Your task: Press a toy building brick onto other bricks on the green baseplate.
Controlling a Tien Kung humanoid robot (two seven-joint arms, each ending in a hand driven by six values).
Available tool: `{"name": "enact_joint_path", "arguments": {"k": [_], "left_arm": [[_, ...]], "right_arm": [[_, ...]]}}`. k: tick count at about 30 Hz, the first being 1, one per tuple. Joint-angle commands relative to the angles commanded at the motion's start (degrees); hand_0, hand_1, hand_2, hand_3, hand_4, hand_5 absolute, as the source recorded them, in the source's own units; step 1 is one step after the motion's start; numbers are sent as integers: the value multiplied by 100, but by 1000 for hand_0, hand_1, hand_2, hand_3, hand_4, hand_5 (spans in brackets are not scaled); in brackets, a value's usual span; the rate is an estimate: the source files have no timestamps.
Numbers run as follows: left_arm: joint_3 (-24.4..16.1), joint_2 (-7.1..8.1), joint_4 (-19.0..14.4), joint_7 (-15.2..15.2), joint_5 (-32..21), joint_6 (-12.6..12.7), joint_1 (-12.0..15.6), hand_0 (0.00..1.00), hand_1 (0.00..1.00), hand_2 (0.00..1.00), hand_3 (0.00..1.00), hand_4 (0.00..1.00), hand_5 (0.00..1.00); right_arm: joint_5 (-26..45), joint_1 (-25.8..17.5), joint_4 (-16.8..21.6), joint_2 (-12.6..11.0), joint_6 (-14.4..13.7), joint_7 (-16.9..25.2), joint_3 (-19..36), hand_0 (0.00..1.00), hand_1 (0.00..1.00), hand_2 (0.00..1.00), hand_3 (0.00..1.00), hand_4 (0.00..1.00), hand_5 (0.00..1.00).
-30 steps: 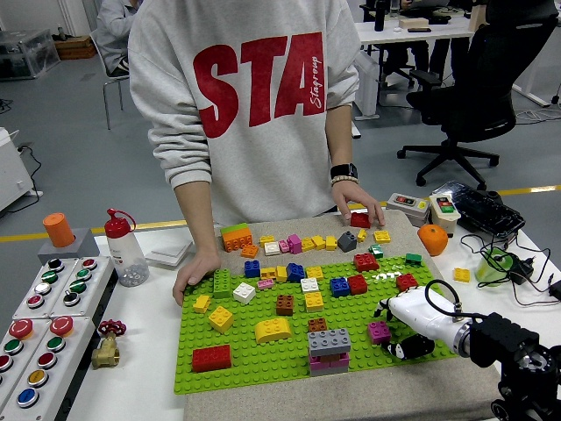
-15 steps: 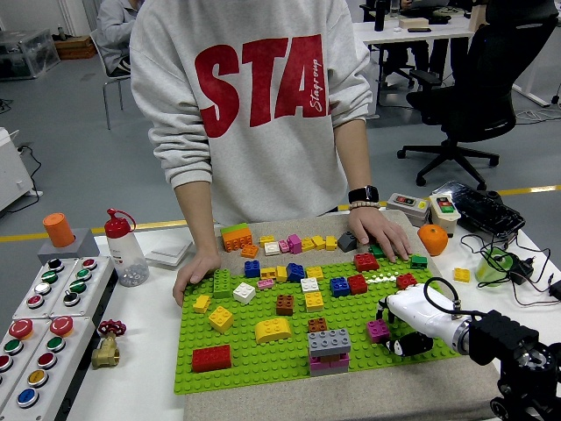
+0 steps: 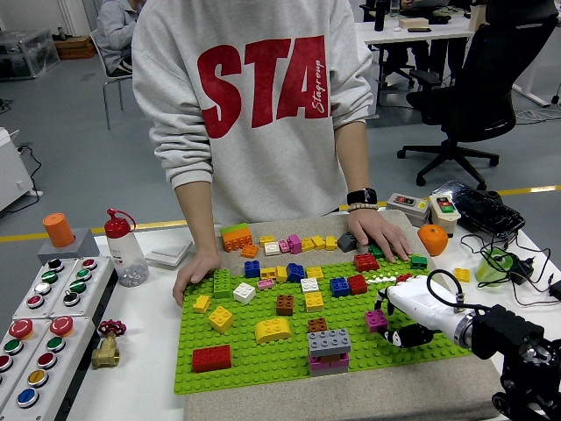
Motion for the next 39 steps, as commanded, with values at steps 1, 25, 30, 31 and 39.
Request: {"name": "enact_joint_path", "arguments": {"k": [1, 25, 30, 31, 39], "left_arm": [[-2, 0, 0, 2, 4, -1, 1, 633, 597, 612, 411, 296, 945], [2, 23, 2, -4, -27, 17, 32, 633, 597, 610, 409, 296, 944], [23, 29, 5, -16, -61, 21, 25, 633, 597, 609, 409, 296, 944], [26, 30, 5, -16, -64, 20, 24, 633, 597, 609, 409, 296, 944], [46, 36, 5, -16, -83, 15, 16, 633, 596, 607, 408, 297, 944]], "right_arm": [[3, -3, 56, -22, 1, -2, 37, 650, 544, 523, 539, 598, 325], [13, -71, 2543, -581, 550, -1062, 325, 639, 544, 525, 549, 546, 306], [-107, -97, 2868, -595, 617, -1236, 193, 641, 548, 531, 553, 546, 312], [-138, -98, 2887, -587, 612, -1259, 160, 641, 548, 531, 553, 546, 312], [-412, -118, 2852, -483, 549, -1387, -53, 653, 558, 548, 563, 544, 316]]}}
